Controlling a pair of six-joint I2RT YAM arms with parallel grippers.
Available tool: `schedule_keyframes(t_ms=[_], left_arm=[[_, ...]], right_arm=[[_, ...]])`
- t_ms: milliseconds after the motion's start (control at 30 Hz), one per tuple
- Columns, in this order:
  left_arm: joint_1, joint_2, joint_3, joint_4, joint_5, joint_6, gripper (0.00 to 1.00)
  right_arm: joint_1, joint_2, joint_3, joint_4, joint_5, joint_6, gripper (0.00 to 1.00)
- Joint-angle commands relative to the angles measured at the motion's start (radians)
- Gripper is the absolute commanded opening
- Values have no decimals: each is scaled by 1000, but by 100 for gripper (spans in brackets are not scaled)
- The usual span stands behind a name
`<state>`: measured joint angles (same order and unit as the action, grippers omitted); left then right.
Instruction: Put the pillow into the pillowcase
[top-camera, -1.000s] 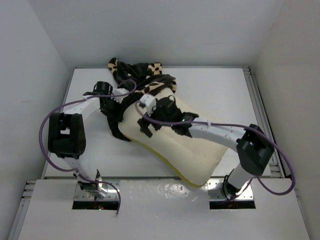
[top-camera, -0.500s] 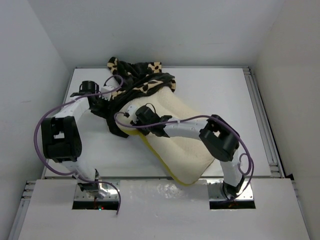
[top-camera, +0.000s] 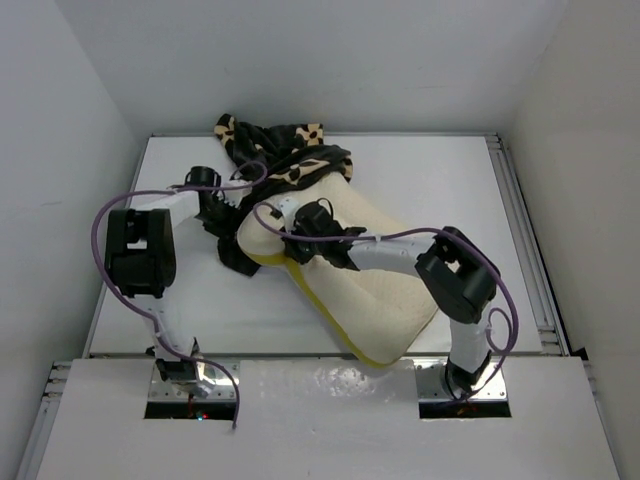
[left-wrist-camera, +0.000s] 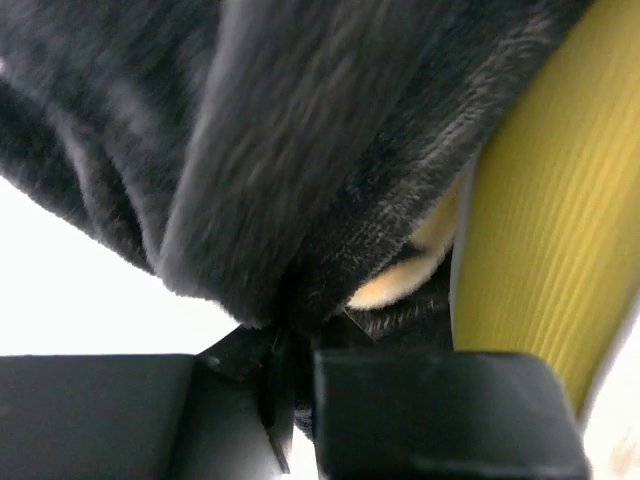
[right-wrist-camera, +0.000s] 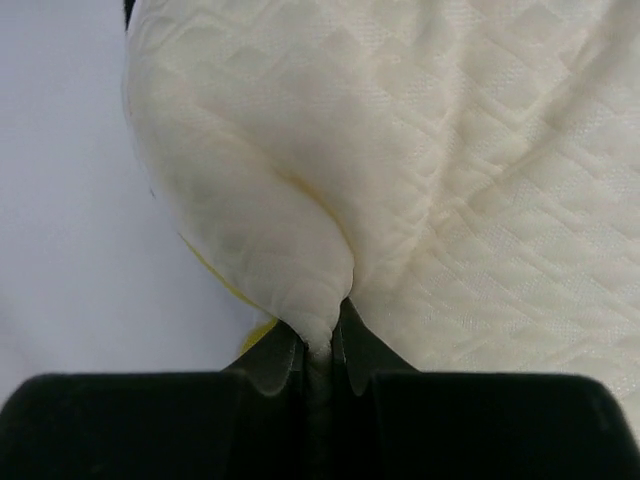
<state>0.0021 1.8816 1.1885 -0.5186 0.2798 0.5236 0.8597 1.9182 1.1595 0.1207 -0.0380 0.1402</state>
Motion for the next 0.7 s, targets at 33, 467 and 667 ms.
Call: schedule_keyframes(t_ms=[33, 467, 667], left_arm=[[56, -53, 74, -145, 162, 58, 0], [-69, -262, 263, -799, 490, 624, 0], [-132, -265, 192, -791, 471, 651, 0]], right_arm=[[-108, -47, -23, 103, 4, 198, 0], [-221, 113, 371, -78, 136, 442, 0], [-243, 147, 479, -113, 254, 637, 0]])
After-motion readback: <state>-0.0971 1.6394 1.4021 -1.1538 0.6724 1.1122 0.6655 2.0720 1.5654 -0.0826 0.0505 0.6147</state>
